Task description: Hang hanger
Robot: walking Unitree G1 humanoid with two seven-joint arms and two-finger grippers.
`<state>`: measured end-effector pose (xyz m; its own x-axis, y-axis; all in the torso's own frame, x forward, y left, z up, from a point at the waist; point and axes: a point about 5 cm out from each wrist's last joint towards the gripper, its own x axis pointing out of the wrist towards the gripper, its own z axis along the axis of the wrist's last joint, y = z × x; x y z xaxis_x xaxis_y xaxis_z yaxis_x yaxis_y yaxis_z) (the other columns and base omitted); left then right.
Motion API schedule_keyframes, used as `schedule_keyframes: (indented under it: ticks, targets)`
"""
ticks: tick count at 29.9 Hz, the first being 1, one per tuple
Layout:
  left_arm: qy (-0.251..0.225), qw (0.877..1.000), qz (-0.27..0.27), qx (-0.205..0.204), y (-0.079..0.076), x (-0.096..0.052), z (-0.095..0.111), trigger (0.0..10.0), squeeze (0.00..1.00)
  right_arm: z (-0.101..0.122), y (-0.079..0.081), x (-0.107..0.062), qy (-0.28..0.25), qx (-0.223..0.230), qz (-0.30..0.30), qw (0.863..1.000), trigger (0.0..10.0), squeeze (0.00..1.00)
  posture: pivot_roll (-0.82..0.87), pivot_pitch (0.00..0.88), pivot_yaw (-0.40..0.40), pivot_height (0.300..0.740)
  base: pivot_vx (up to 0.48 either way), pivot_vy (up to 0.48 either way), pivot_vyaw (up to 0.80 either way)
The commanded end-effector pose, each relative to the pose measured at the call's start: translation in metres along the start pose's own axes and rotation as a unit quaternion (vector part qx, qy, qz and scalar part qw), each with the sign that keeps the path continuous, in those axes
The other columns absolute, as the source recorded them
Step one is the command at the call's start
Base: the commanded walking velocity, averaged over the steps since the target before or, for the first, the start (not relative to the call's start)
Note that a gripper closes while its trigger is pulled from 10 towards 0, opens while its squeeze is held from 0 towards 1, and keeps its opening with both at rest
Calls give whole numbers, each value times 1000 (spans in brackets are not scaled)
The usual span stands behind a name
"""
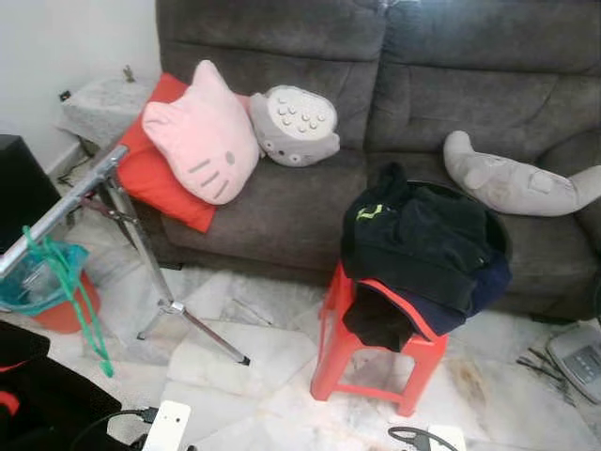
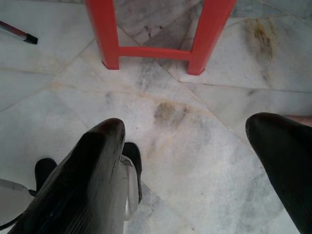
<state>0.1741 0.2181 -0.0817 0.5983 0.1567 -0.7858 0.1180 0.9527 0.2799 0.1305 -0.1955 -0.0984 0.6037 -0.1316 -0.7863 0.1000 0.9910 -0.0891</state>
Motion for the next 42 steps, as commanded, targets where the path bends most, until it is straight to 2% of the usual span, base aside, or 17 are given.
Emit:
schedule_keyframes:
  ticks: [1, 6, 11, 16, 20, 21, 22, 23, 25, 28, 30, 31, 32, 36, 42]
  targets:
    - [7, 1000, 3, -3, 0, -1, -4, 10000, 0, -1, -2, -1, -1, 4, -4, 1000, 10000, 0, 40, 0, -7, 740, 0, 0, 0]
    - [7, 1000, 1, -2, 0, -1, -5, 10000, 0, -3, -2, -1, 6, 17, -4, 1000, 10000, 0, 40, 0, -9, 740, 0, 0, -150]
    - [8, 1000, 1, -1, 0, -1, -5, 10000, 0, -2, -3, -1, 3, 6, -4, 1000, 10000, 0, 40, 0, -9, 740, 0, 0, -705]
    - [7, 1000, 0, -3, -1, -1, -5, 10000, 0, -1, -3, -1, -8, 4, -12, 1000, 10000, 0, 42, 0, -13, 740, 0, 0, 0]
    - [7, 1000, -1, -4, -2, -1, -5, 10000, 0, 5, -6, -2, -40, -38, -34, 998, 10000, 0, 42, 0, -13, 740, 0, 0, 0]
    - [7, 1000, -1, -4, -2, -1, -5, 10000, 0, 9, -7, -2, -55, -81, -40, 994, 10000, 0, 42, 0, -13, 740, 0, 0, 0]
    - [7, 1000, -1, -4, -2, -1, -5, 10000, 0, 9, -7, -2, -55, -81, -40, 994, 10000, 0, 42, 0, -13, 740, 0, 0, 0]
    - [8, 1000, 0, -3, -2, -1, -6, 10000, 0, 16, -7, -2, -87, -137, -47, 986, 10000, 0, 27, 0, -16, 740, 0, 0, 0]
    - [8, 1000, 0, -3, -2, -1, -6, 10000, 0, 20, -7, -3, -112, -153, -52, 980, 10000, 0, 27, 0, -16, 740, 0, 0, 0]
    - [8, 1000, -1, -2, -2, -1, -6, 10000, 0, 22, -7, -4, -122, -163, -56, 977, 10000, 0, 27, 0, -16, 740, 0, 0, 0]
    - [8, 1000, -2, -2, -2, -1, -6, 10000, 0, 80, -4, 5, -211, -155, -62, 963, 10000, 0, 27, 0, -16, 740, 0, 0, 0]
    - [8, 1000, -2, -2, -2, -1, -6, 10000, 0, 97, -3, 6, -236, -152, -63, 958, 10000, 0, 27, 0, -16, 740, 0, 0, 0]
    - [8, 1000, -2, -2, -2, -1, -6, 10000, 0, 104, -3, 3, -257, -150, -63, 953, 10000, 0, 27, 0, -16, 740, 0, 0, 0]
    - [9, 1000, -3, -1, -3, -2, -7, 10000, 0, 97, -5, -8, -281, -174, -75, 941, 10000, 0, 8, 0, -26, 740, 0, 0, 0]
    - [9, 1000, -4, 3, -3, -2, -7, 10000, 0, 97, -5, -9, -288, -181, -81, 937, 10000, 0, 8, 0, -26, 740, 0, 0, 0]
